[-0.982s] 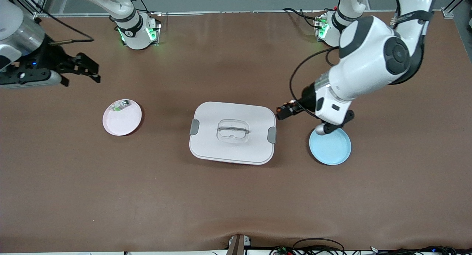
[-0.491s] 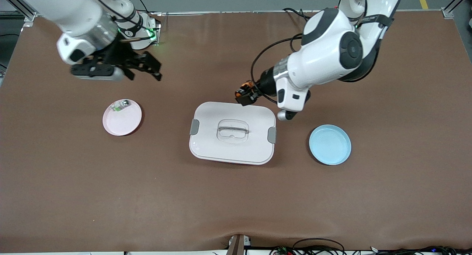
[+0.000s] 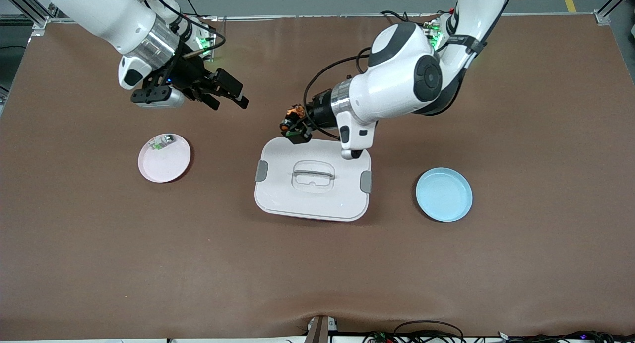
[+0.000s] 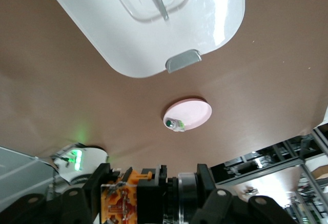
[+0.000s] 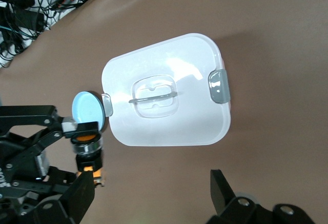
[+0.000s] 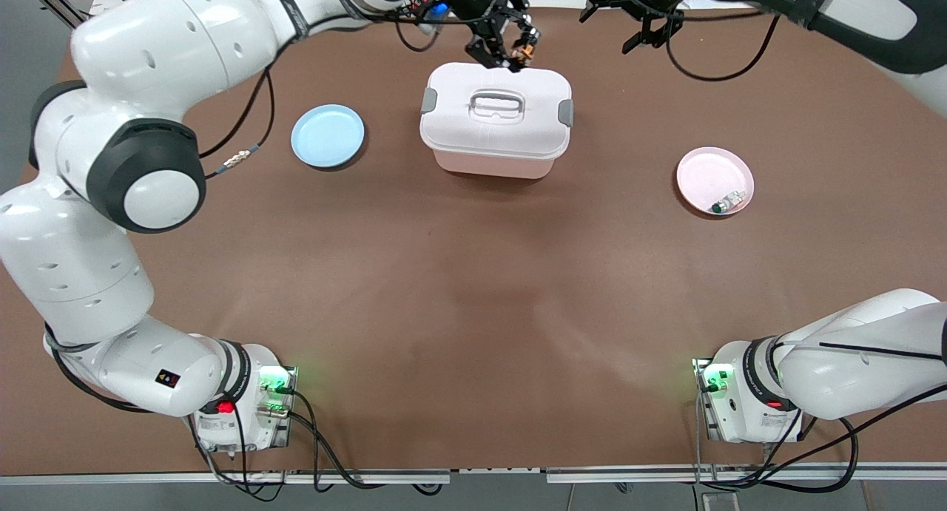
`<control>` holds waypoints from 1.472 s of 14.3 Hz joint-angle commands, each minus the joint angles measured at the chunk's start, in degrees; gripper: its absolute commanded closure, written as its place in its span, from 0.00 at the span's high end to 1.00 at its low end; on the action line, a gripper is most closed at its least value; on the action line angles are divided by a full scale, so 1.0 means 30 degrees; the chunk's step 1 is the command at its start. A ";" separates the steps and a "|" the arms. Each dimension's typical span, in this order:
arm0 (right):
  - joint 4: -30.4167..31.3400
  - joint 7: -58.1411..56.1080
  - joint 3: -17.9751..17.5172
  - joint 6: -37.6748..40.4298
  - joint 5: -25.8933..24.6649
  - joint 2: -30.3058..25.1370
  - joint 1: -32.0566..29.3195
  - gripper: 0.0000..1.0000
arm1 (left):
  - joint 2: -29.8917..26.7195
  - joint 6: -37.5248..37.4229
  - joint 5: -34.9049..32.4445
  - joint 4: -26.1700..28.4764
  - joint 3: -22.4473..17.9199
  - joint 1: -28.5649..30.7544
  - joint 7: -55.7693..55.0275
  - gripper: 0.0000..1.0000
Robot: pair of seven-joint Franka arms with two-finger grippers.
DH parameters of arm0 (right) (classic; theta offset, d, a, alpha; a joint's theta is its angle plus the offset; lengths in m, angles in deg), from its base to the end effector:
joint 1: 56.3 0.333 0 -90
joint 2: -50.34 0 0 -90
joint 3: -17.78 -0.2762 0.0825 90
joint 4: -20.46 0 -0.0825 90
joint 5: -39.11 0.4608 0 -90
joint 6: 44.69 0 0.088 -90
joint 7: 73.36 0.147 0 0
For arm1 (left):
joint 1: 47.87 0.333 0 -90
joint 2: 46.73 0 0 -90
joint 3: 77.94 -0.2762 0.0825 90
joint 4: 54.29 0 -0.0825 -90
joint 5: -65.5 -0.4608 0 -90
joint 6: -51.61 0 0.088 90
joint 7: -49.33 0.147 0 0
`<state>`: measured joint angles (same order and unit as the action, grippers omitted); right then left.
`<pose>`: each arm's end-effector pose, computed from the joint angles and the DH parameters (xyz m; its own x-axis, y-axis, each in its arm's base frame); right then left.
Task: Transfer orange switch to right arm and place
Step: 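Grasp the switch with the right gripper from the left gripper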
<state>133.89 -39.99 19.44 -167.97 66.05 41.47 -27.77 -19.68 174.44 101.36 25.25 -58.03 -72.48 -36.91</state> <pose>0.5542 0.3182 0.4796 0.9540 -0.2987 -0.0245 -0.2683 -0.8149 -0.5137 0.5623 -0.5593 0.4117 0.4278 0.6038 -0.6726 0.8900 -0.4113 0.1968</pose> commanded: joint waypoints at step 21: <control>0.1153 0.1152 0.0151 -0.2734 0.1097 0.1284 0.2881 0.99 | 0.0709 0.1654 0.1143 -0.0850 -0.0074 -0.1582 -0.1841 0.00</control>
<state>137.33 -37.59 19.47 -175.31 68.21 45.12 -20.47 -18.03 179.17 103.63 24.18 -58.03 -76.82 -42.91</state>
